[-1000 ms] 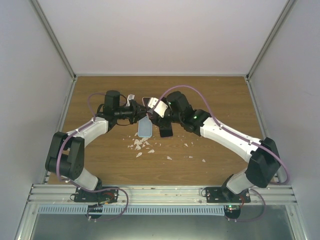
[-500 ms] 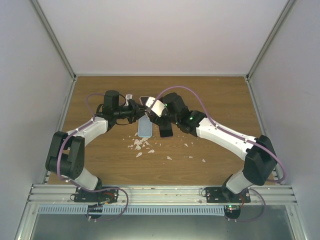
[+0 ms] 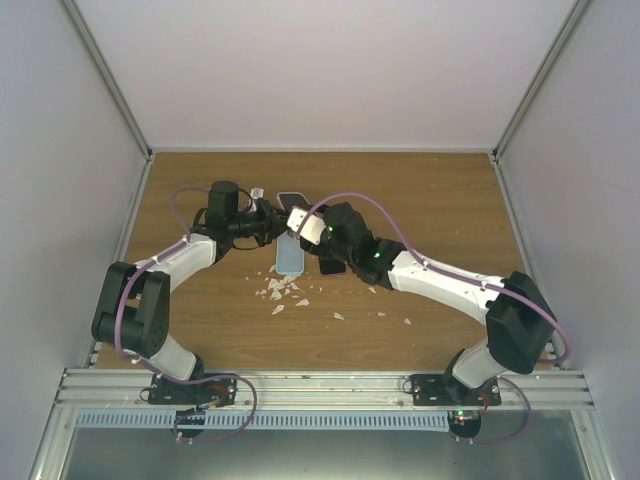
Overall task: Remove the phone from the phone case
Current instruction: Remove the phone case from the phone.
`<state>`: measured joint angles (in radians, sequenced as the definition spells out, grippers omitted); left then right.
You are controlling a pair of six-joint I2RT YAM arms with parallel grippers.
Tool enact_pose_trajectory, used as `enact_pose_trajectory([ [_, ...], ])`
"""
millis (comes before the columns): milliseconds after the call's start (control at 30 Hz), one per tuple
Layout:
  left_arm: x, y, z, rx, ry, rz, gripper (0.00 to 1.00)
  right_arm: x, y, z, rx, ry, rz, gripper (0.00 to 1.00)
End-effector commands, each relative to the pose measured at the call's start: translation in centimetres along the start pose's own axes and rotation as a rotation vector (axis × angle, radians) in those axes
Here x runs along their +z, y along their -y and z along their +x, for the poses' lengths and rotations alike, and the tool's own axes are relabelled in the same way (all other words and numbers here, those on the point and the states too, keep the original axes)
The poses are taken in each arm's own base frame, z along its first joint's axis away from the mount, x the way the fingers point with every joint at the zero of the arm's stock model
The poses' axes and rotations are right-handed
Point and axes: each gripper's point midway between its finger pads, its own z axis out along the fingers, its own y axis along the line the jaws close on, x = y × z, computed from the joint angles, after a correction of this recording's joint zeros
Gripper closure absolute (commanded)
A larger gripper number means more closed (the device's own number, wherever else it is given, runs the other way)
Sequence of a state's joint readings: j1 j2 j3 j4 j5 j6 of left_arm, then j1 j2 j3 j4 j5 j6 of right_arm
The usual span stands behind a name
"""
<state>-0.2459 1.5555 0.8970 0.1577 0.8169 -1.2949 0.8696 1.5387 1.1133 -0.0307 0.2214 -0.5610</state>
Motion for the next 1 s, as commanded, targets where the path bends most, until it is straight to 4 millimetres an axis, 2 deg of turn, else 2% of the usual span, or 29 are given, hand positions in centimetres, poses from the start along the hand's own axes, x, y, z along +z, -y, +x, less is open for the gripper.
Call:
enact_pose_trajectory([
  [0,-0.2,2.0,1.8,0.058,-0.090,0.074,1.00,-0.4,3.0,1.6,-0.121,-0.055,0.212,0.36],
  [200,-0.1,2.1,2.1,0.064,-0.098,0.073,1.00,0.1,3.7,1.5,-0.157,-0.060,0.265,0.36],
  [300,-0.1,1.9,2.3,0.065,-0.100,0.069,1.00,0.2,4.0,1.1,-0.157,-0.055,0.272,0.42],
  [500,-0.1,1.4,2.2,0.067,-0.091,0.052,1.00,-0.4,4.6,0.0,-0.138,-0.034,0.257,0.72],
  [733,0.0,0.7,1.8,0.062,-0.075,0.026,1.00,-1.4,5.4,-1.7,-0.095,-0.005,0.233,0.99],
  [967,0.0,-0.7,1.3,0.049,-0.051,-0.009,1.00,-2.3,6.4,-3.1,-0.048,0.031,0.214,0.99],
])
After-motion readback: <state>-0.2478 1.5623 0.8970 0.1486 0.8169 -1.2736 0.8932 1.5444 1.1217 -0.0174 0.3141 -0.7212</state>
